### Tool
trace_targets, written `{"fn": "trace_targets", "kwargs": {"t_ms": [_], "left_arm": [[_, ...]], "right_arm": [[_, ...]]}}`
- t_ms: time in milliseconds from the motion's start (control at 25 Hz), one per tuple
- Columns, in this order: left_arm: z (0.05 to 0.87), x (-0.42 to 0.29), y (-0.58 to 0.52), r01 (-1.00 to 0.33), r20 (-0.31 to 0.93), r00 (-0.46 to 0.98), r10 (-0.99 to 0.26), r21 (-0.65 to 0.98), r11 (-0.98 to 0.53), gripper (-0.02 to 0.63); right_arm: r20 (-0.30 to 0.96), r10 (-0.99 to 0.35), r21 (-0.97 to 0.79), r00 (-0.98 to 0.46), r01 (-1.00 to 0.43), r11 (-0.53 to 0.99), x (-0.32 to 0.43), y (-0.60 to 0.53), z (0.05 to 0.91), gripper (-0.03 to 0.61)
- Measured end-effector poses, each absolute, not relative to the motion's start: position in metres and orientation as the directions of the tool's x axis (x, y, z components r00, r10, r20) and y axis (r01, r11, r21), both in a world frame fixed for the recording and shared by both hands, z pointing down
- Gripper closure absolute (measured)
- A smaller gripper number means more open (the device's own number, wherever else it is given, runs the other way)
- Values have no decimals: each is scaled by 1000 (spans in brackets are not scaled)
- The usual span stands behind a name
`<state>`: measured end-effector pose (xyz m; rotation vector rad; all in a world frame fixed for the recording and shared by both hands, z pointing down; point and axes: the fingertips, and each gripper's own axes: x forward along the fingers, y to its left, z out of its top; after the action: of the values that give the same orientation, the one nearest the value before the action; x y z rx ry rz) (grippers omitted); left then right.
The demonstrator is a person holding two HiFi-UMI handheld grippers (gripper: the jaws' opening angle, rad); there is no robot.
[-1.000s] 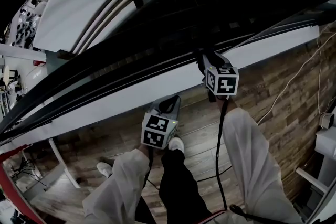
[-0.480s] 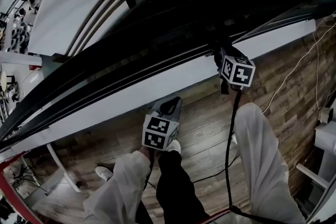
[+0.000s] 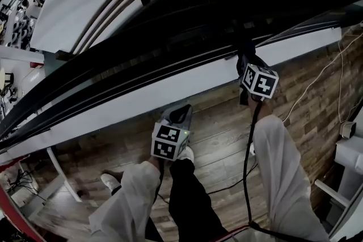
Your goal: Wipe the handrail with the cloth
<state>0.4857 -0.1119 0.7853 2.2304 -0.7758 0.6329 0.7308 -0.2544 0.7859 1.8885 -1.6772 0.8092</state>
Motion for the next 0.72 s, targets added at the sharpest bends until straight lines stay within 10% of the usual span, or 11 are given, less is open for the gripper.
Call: {"fn": "trace_targets", "kwargs": {"t_ms": [720], "left_arm": [[740, 239, -49, -803, 648, 591, -479, 419, -424, 611]], "right_arm": [[753, -615, -177, -234, -972, 152, 376, -143, 756, 495]]}}
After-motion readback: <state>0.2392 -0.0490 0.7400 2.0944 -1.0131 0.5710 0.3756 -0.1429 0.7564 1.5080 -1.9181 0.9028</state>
